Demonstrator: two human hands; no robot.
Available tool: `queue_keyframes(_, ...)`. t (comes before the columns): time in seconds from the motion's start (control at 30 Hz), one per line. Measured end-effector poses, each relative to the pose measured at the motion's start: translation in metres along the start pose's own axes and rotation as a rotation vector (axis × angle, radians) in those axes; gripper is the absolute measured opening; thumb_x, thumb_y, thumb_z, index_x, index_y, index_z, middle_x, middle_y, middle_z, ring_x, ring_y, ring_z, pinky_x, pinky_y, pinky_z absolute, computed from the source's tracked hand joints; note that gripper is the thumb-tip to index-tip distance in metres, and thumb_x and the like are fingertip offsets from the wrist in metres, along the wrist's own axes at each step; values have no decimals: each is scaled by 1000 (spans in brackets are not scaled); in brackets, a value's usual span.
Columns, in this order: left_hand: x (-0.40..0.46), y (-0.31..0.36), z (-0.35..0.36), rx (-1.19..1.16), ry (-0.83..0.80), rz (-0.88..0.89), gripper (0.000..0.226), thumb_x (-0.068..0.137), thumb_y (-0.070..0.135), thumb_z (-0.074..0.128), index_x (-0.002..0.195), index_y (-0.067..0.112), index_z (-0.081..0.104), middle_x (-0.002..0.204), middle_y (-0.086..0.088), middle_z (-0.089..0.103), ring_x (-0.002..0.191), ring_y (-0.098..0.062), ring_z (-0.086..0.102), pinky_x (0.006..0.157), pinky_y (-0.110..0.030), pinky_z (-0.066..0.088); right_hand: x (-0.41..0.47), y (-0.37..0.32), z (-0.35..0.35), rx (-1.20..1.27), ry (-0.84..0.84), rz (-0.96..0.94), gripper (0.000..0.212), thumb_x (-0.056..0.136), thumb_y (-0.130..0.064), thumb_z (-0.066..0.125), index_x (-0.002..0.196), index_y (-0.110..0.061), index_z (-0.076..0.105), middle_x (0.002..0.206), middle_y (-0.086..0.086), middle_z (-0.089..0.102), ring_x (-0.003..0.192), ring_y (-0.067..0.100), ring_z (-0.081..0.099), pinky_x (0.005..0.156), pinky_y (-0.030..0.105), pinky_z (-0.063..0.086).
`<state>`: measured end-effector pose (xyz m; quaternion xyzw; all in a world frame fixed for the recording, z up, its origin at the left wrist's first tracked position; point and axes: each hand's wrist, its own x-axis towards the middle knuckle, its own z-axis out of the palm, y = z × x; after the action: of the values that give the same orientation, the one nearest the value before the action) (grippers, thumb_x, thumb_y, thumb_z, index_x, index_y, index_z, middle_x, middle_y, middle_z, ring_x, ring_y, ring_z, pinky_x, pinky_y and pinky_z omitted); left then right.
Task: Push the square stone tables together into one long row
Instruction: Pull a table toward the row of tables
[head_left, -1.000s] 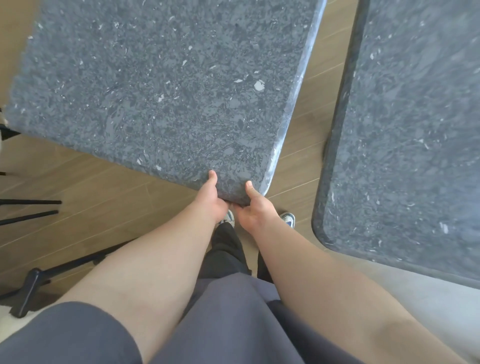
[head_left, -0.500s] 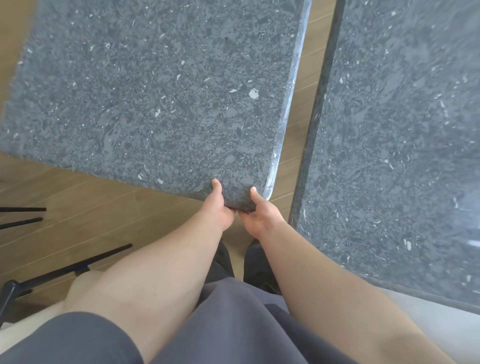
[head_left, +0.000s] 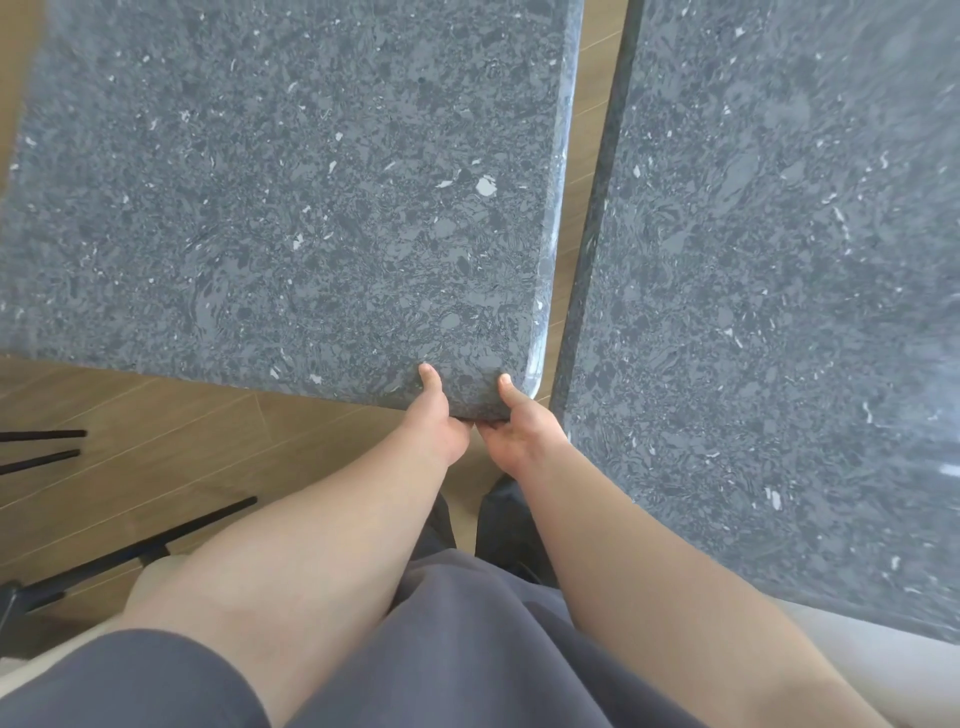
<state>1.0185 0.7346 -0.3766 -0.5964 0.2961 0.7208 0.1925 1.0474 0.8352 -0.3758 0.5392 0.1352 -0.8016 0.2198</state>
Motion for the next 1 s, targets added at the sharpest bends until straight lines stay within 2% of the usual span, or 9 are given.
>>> queue_keyframes(0.2,-1,-5,7,88,40,-21,83,89,72,55,140,7,54,141,-18,61,130,-34,58,116,-46,41,-2,-8,2,34,17,34,24,95,-18,70,109,0,62,106,18,70,94,30,69,64,39,58)
queue_keyframes(0.27,-5,-6,8,132,41,-8,80,90,73,52,138,9,56,142,-15,60,131,-32,57,116,-44,41,-3,-8,2,47,24,39,26,95,-18,70,112,0,62,108,18,71,93,30,70,61,38,58)
queue_keyframes(0.37,-13,-7,11,244,4,75,74,100,67,37,150,13,45,153,-8,50,140,-24,51,114,-39,44,-5,-7,4,60,38,31,24,94,-17,71,109,0,63,105,17,72,90,28,71,57,36,58)
queue_keyframes(0.43,-17,-5,11,248,4,65,72,101,64,36,151,12,43,153,-8,50,140,-23,50,114,-38,44,-6,-5,6,61,46,19,22,94,-17,71,106,0,63,102,16,72,88,28,71,56,36,58)
queue_keyframes(0.6,-27,22,-1,96,-58,-170,62,101,48,56,137,-2,51,132,-26,63,123,-40,62,113,-48,44,-9,0,8,81,56,5,33,97,-19,67,121,3,61,117,20,69,102,31,68,83,41,57)
queue_keyframes(0.7,-37,39,-14,145,-86,-197,45,106,27,51,138,-5,51,131,-28,63,123,-40,62,113,-47,44,-13,9,10,12,133,-34,43,99,-20,64,137,0,56,134,13,65,120,27,64,109,36,48)
queue_keyframes(0.83,-49,59,-40,261,-119,-153,44,108,21,43,140,-9,45,137,-28,58,129,-37,58,115,-46,42,-28,35,22,-41,156,-109,50,105,-20,53,150,-3,40,155,13,45,144,25,44,116,31,39)
queue_keyframes(0.9,-53,71,-51,301,-138,-128,46,109,21,40,142,-10,43,141,-27,55,130,-35,57,112,-44,44,-34,49,30,23,147,-93,48,107,-23,50,151,-6,40,159,9,42,150,21,35,122,31,26)
queue_keyframes(1.0,-54,92,-68,294,-144,-125,49,109,22,40,144,-13,38,141,-28,54,127,-36,57,102,-42,49,-36,71,45,18,142,-84,50,107,-26,50,152,-8,39,160,7,40,152,18,30,124,32,24)
